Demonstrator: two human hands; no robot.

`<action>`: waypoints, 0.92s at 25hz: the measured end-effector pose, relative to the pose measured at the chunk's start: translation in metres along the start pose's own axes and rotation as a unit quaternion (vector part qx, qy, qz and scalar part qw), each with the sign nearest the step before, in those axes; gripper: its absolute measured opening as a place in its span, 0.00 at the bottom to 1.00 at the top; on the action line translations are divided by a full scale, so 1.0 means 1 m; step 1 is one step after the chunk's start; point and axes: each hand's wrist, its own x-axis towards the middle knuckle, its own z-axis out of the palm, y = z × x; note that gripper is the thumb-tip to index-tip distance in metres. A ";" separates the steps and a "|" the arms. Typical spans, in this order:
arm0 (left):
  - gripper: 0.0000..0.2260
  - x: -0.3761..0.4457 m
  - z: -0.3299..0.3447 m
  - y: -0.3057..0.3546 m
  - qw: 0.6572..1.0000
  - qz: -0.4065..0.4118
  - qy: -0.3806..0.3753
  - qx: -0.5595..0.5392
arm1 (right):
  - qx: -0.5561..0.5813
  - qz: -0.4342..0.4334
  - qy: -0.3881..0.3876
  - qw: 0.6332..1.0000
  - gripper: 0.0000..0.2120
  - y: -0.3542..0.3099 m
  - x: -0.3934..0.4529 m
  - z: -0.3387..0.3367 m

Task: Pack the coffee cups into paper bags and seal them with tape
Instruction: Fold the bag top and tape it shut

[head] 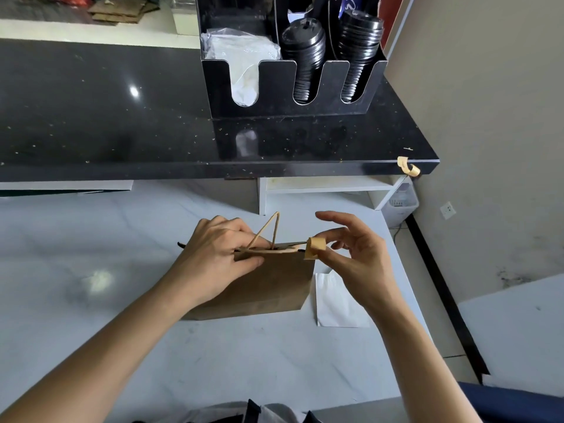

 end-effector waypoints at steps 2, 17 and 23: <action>0.10 0.001 0.001 0.002 1.000 0.000 0.001 -0.004 | -0.019 -0.007 -0.024 0.999 0.18 0.000 -0.002 0.000; 0.17 0.002 -0.003 0.006 0.998 -0.040 0.003 -0.053 | -0.176 -0.171 -0.031 0.969 0.24 0.015 0.006 0.012; 0.11 0.002 -0.007 0.007 0.996 -0.062 -0.006 -0.062 | -0.176 -0.162 -0.025 0.971 0.32 0.017 0.008 0.015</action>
